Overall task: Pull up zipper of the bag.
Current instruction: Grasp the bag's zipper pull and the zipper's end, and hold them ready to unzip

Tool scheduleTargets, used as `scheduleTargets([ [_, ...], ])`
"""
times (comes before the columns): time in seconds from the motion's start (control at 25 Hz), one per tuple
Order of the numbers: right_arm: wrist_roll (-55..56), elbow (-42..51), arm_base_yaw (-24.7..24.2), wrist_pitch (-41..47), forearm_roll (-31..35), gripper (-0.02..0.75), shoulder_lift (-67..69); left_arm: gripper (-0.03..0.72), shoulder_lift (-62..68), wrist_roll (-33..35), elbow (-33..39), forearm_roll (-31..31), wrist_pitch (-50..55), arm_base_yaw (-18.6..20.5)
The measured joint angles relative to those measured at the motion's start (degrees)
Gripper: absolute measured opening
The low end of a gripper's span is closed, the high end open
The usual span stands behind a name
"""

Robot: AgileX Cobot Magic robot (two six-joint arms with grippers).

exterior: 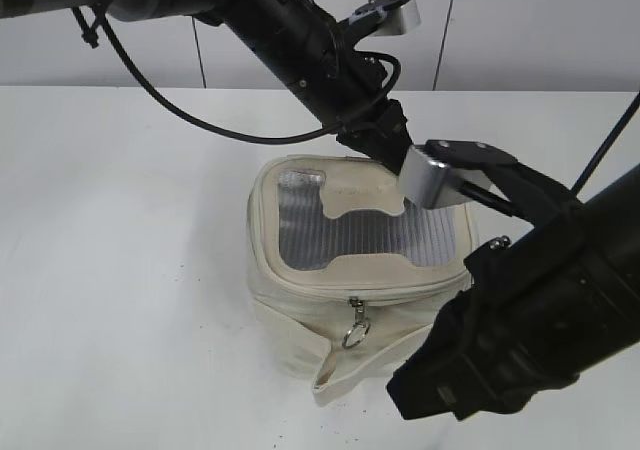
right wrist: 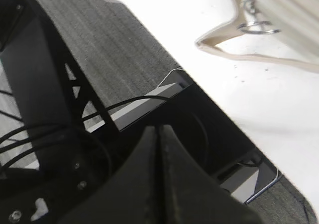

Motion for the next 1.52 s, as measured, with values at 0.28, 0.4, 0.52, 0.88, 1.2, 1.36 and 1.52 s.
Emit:
scheduleTargets([
  [0.28,21.5,-1.4,-0.2,-0.7,-24.7,0.072,-3.2,0.039,0.0,0.0,0.0,0.0,0.0,0.0],
  [0.4,25.0,-1.4,-0.8,1.0,-30.7,0.22,-4.8,0.039,0.0,0.0,0.0,0.0,0.0,0.0],
  [0.52,25.7,-1.4,-2.2,1.5,-32.5,0.363,-5.1,0.039,0.0,0.0,0.0,0.0,0.0,0.0],
  [0.88,8.0,-1.4,-15.7,3.0,-22.6,0.437,-5.1,0.039,0.0,-0.1,0.0,0.0,0.1,0.0],
  [1.2,-2.1,-1.4,-17.1,2.8,-14.9,0.528,0.8,0.038,0.0,-0.1,0.0,0.1,0.1,0.0],
  [1.36,-4.2,-1.4,-17.1,-2.1,-12.8,0.534,4.5,0.038,0.0,-0.1,0.0,0.1,0.1,0.0],
  [1.52,-6.0,-1.4,-17.1,-4.3,-12.7,0.526,9.0,0.038,0.0,-0.1,0.0,0.0,0.1,0.0],
])
